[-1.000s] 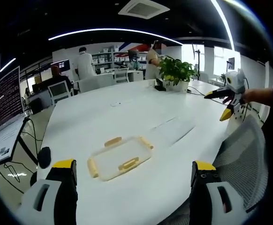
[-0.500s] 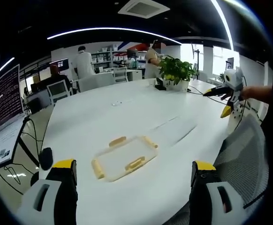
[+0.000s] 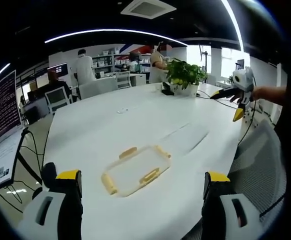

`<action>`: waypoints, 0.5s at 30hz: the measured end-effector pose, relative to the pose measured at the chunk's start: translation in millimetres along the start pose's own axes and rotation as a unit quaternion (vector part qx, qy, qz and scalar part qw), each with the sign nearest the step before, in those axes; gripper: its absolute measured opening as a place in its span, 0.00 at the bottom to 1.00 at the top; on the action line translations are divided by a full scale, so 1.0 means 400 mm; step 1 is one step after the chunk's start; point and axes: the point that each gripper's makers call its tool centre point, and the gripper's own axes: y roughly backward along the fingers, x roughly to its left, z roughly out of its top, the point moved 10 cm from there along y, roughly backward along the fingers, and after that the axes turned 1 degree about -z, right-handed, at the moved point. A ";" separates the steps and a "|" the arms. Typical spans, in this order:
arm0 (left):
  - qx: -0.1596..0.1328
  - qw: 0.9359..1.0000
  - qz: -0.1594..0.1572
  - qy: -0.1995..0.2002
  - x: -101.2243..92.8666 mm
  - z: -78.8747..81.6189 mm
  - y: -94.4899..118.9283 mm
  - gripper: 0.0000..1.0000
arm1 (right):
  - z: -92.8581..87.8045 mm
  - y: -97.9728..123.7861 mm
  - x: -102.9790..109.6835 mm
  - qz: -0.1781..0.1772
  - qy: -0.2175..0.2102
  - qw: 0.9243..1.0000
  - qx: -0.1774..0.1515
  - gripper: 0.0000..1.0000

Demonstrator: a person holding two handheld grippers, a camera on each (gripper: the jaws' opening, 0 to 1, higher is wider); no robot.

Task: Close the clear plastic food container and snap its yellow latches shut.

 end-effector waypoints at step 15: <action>0.012 0.999 -0.031 -0.019 0.039 0.005 -0.031 0.97 | 0.034 -0.040 0.001 0.031 0.031 0.999 0.008 0.96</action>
